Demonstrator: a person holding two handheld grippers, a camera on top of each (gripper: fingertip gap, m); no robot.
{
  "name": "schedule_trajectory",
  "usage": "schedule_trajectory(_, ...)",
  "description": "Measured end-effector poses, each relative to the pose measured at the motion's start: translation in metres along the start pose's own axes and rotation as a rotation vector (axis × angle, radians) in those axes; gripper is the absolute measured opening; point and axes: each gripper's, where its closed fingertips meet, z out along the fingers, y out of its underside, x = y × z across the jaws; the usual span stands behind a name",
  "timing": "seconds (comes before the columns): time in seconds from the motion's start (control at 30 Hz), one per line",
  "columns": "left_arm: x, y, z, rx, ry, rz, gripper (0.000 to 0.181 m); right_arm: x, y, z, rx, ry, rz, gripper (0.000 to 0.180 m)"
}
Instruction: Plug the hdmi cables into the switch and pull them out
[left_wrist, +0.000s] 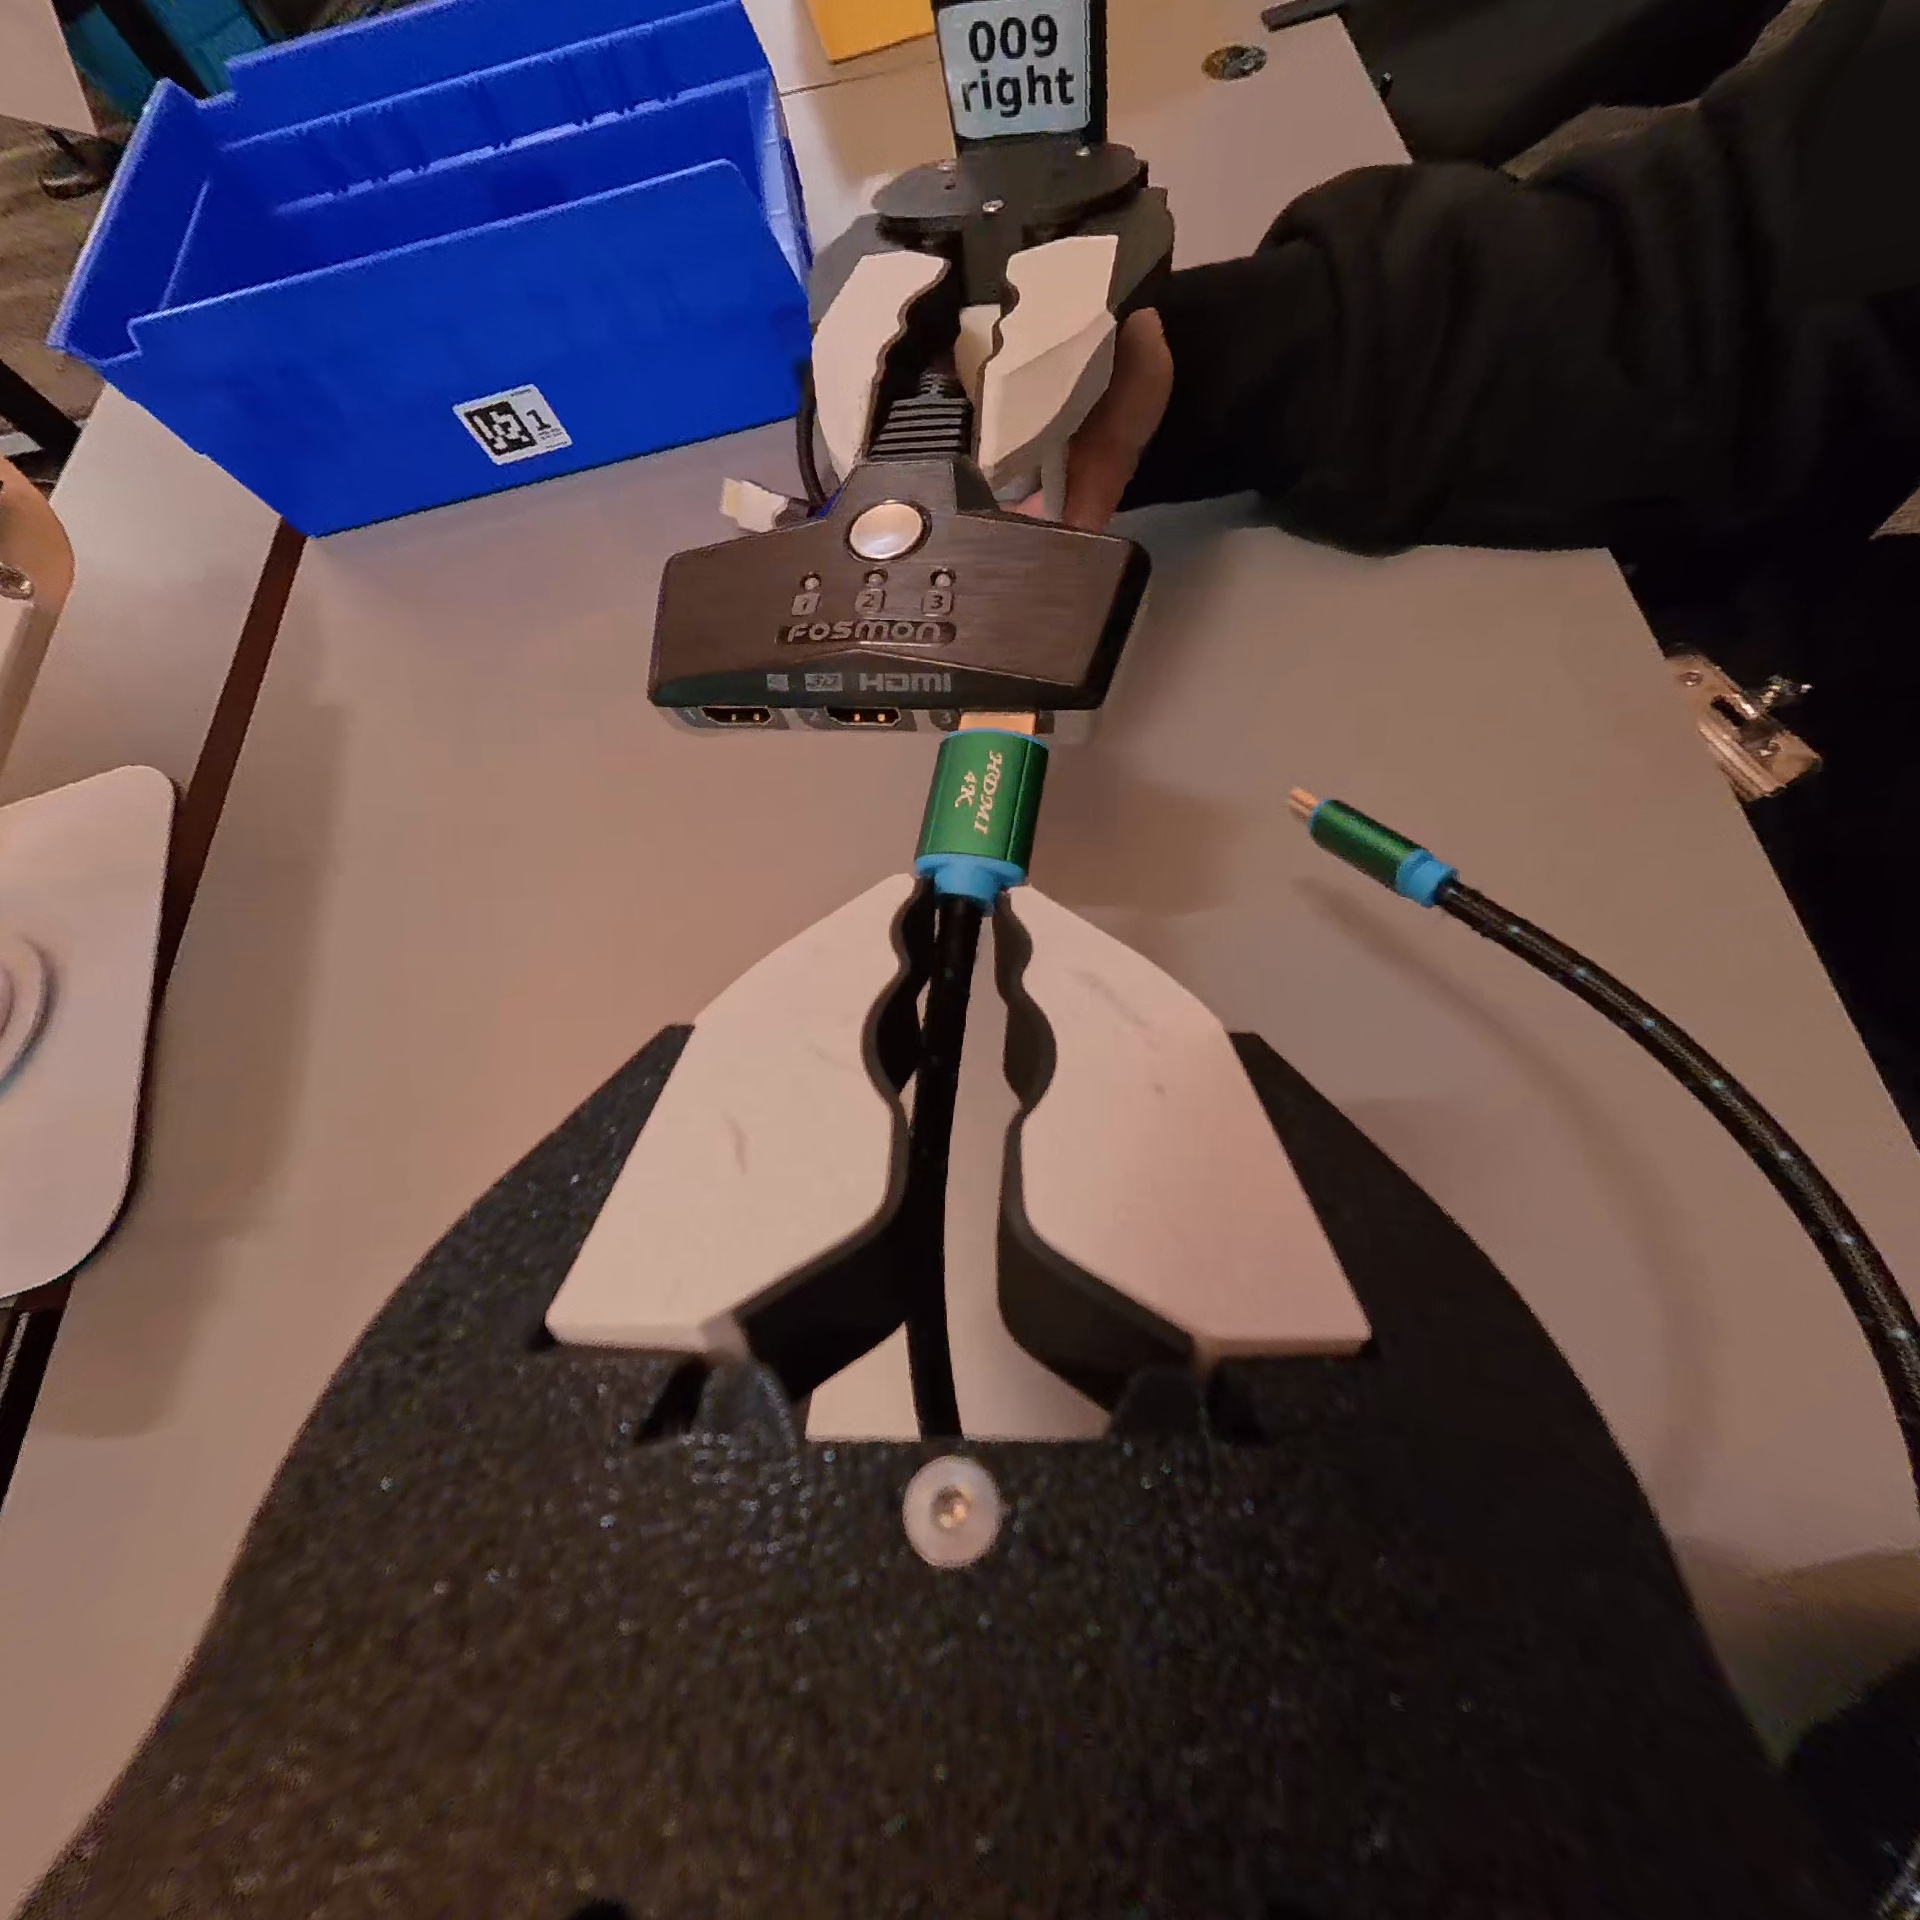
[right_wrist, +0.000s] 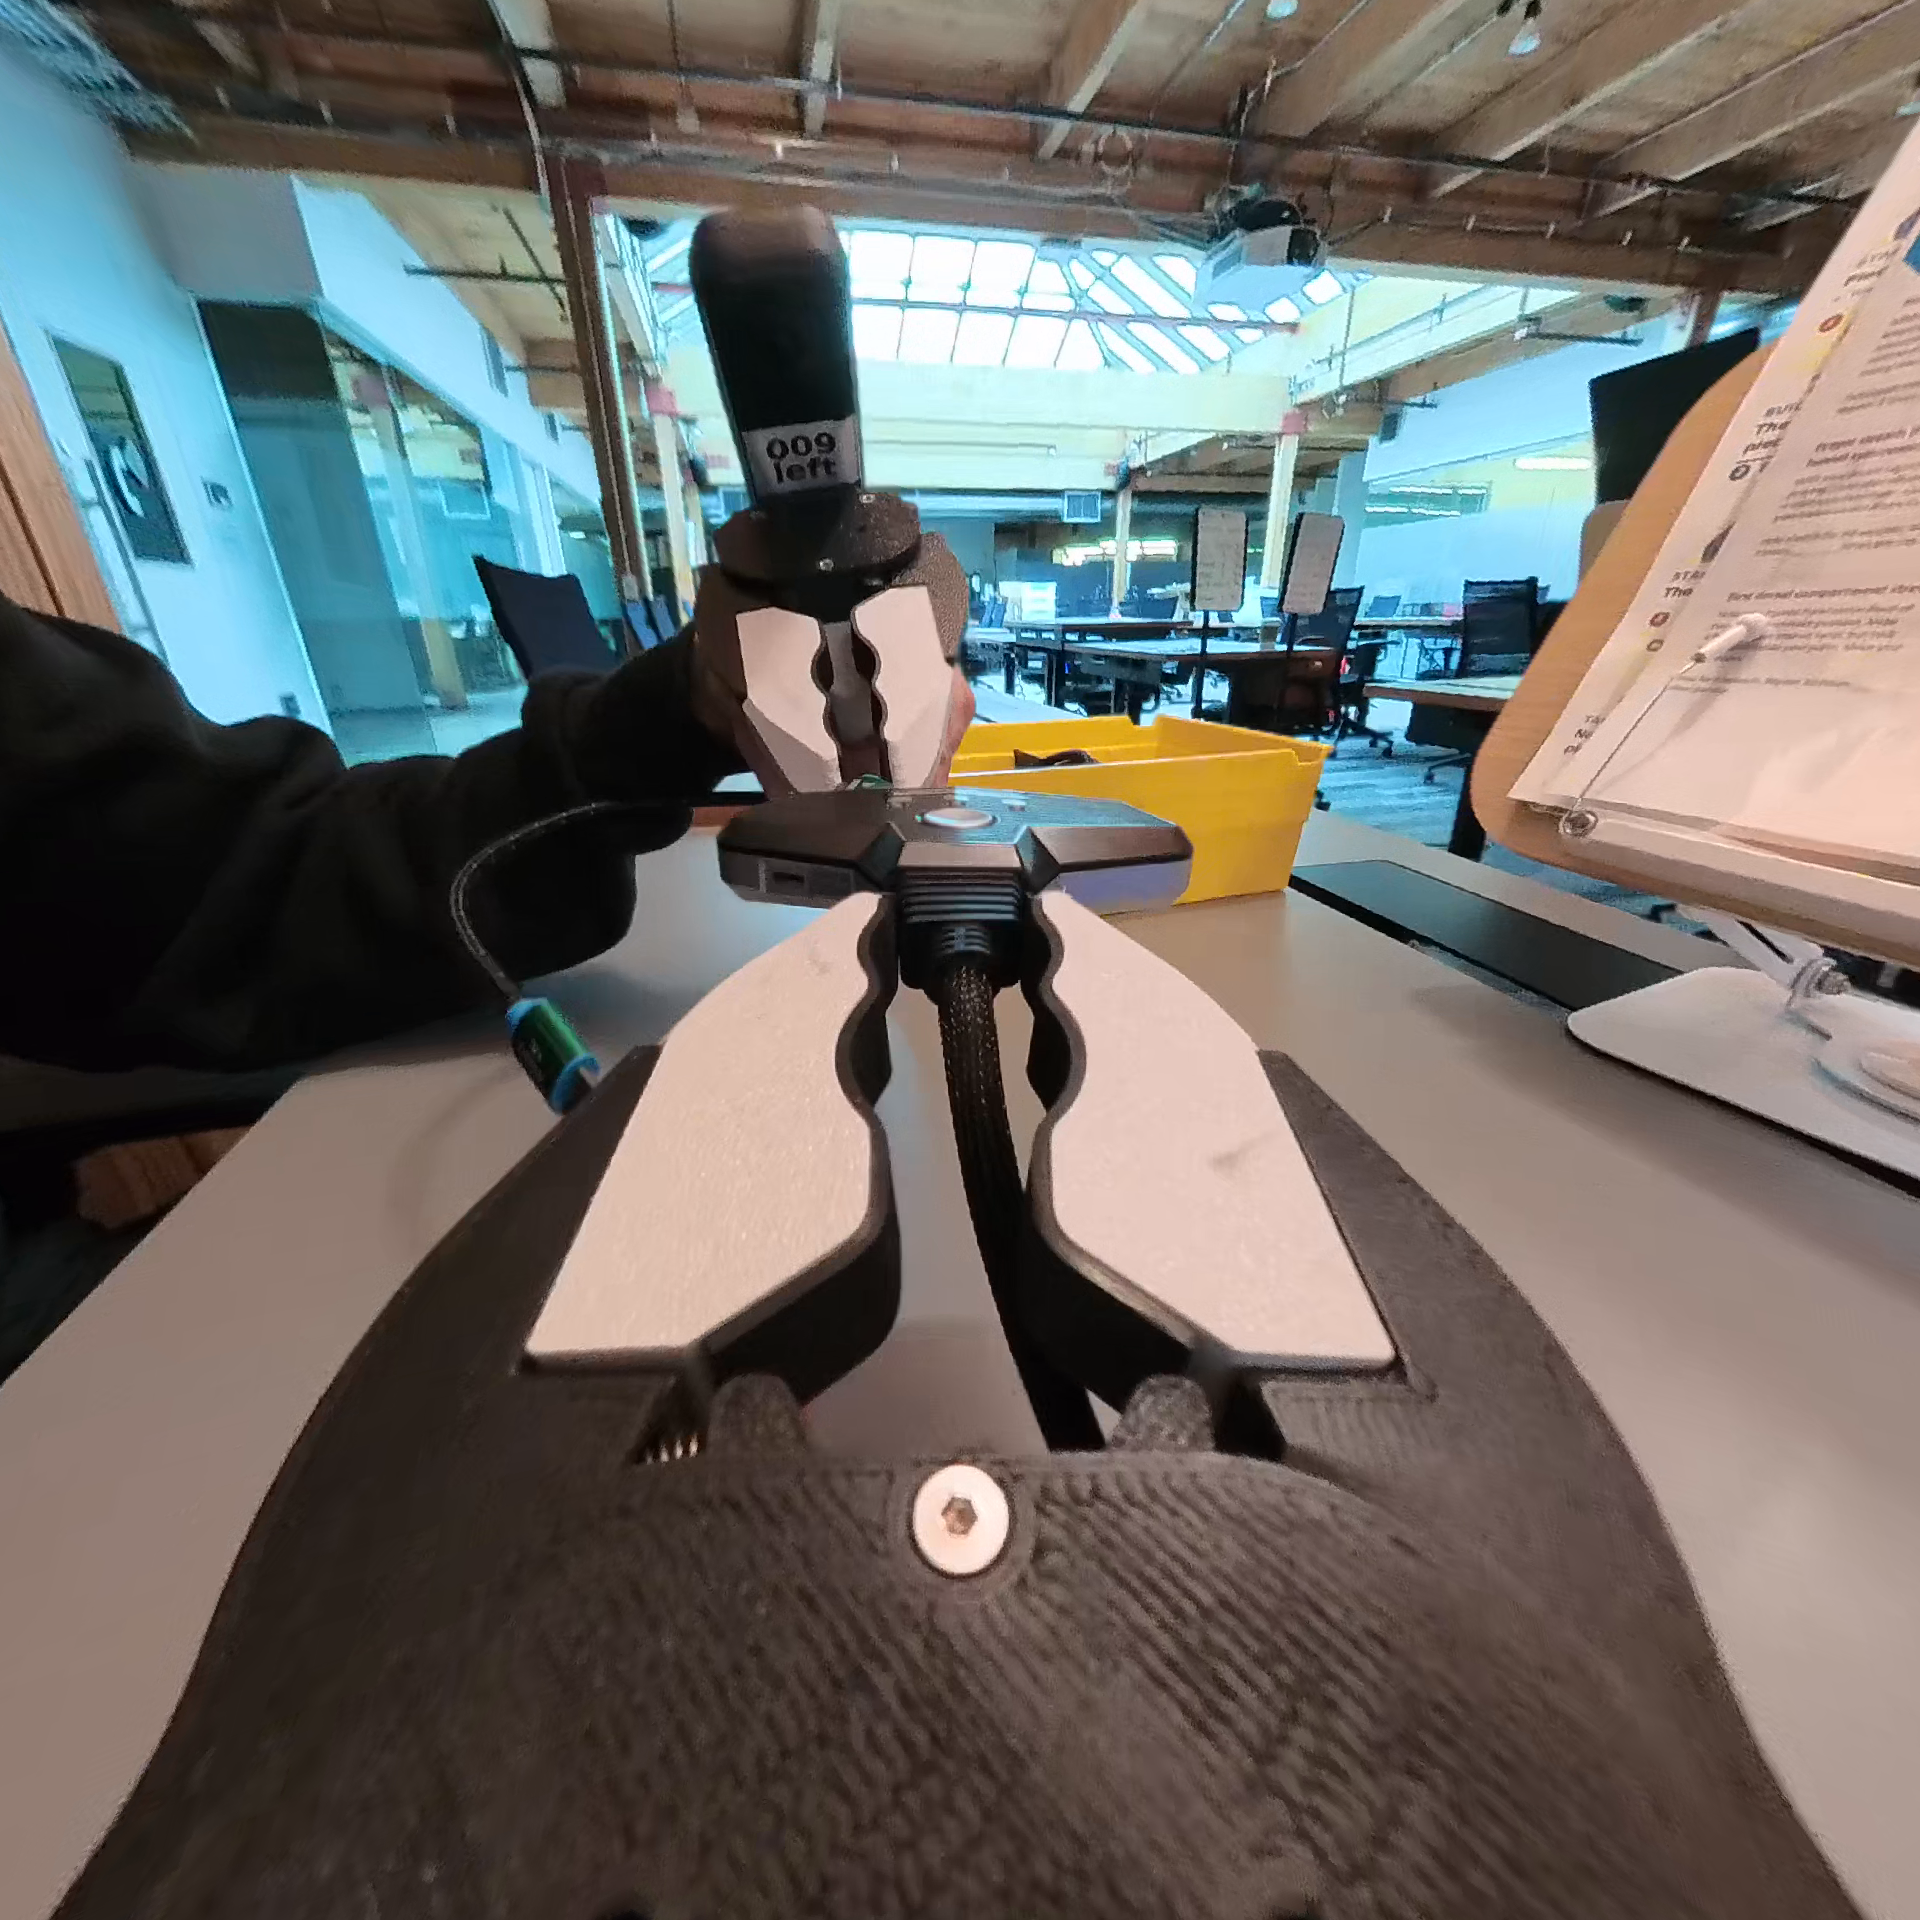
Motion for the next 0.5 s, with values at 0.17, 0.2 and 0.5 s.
schedule_trajectory(0.17,-0.0019,-0.0005,0.0010,-0.004,-0.016,0.009,0.011,0.0027,-0.0011,-0.0006,0.016,0.016,0.011,0.023)
schedule_trajectory(0.2,-0.0023,-0.0001,0.0009,-0.003,-0.017,0.009,0.011,0.0030,-0.0010,-0.0003,0.013,0.022,0.008,0.024)
schedule_trajectory(0.5,-0.0013,0.0009,-0.0074,0.010,-0.007,0.032,0.010,-0.0010,0.0014,0.0072,-0.002,0.016,-0.021,0.024)
